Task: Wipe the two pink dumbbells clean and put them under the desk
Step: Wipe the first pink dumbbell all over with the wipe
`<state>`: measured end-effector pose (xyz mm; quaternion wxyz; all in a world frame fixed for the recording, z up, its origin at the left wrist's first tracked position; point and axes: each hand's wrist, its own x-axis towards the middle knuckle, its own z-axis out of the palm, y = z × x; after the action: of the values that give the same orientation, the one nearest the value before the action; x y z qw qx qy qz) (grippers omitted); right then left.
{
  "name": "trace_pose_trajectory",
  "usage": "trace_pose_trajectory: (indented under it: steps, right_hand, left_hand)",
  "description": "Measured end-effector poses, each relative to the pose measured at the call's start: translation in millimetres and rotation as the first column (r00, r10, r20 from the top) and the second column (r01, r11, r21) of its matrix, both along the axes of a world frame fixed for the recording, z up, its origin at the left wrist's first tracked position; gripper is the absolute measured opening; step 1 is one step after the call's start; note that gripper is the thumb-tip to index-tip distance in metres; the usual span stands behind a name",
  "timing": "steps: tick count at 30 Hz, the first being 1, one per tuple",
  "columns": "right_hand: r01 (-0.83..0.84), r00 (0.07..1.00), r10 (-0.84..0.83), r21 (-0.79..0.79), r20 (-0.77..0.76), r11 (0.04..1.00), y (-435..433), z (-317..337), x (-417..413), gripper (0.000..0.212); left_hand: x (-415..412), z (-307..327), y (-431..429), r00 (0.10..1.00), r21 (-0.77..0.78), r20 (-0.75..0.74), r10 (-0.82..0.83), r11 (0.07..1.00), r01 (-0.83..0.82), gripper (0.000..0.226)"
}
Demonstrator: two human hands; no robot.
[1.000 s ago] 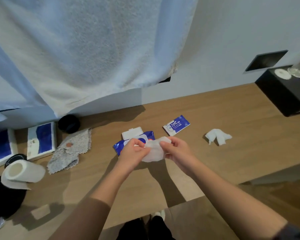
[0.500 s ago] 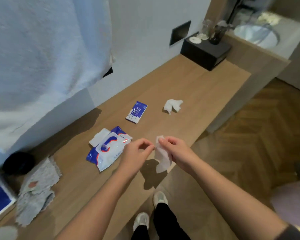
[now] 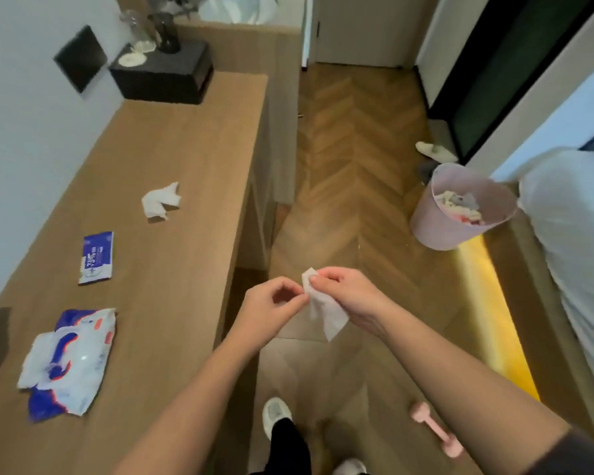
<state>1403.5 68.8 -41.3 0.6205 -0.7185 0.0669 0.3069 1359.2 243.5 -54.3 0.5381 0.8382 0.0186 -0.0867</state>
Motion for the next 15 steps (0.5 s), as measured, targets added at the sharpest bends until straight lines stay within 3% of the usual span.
trace_pose_trajectory:
  steps: [7,15]
  right_hand:
    - [0.265,0.963,-0.264,0.011,-0.057,0.964,-147,2,-73,0.012]
    - [0.311,0.934,-0.343,-0.25,-0.096,0.917,-291,0,-187,0.011]
  left_hand:
    - [-10,-5,-142,0.96,-0.003,-0.039,-0.278,0.961,0.278,0.004]
    - [-53,-10,-277,0.928,-0.202,-0.22,-0.301,0.945,0.259,0.014]
